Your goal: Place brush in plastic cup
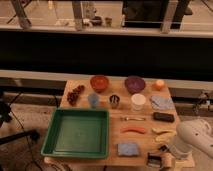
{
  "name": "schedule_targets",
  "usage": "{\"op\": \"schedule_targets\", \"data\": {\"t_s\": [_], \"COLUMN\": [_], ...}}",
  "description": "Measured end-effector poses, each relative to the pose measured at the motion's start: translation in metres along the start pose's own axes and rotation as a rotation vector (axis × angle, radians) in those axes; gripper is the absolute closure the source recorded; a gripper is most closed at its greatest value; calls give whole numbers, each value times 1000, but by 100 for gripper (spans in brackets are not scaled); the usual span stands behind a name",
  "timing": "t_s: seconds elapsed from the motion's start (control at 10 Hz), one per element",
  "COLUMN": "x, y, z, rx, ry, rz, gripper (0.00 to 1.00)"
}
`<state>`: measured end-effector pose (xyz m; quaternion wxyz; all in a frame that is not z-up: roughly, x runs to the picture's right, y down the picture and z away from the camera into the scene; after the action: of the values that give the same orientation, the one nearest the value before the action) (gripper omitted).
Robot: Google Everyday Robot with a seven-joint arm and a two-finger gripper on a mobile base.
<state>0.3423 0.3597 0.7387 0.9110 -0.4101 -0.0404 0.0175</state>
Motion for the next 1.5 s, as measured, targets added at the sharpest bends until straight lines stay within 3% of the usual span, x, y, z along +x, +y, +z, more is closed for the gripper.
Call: {"op": "schedule_targets", "data": {"t_s": [0.3, 0.4, 1.1, 1.5], "x": [0, 0, 1, -1], "y": [0, 0, 2, 4], "z": [-1, -1, -4, -2], "rx": [0, 0, -3, 17], "ry": [3, 2, 0, -31], "rz": [-2, -2, -1, -19], "gripper": [20, 25, 96, 100]}}
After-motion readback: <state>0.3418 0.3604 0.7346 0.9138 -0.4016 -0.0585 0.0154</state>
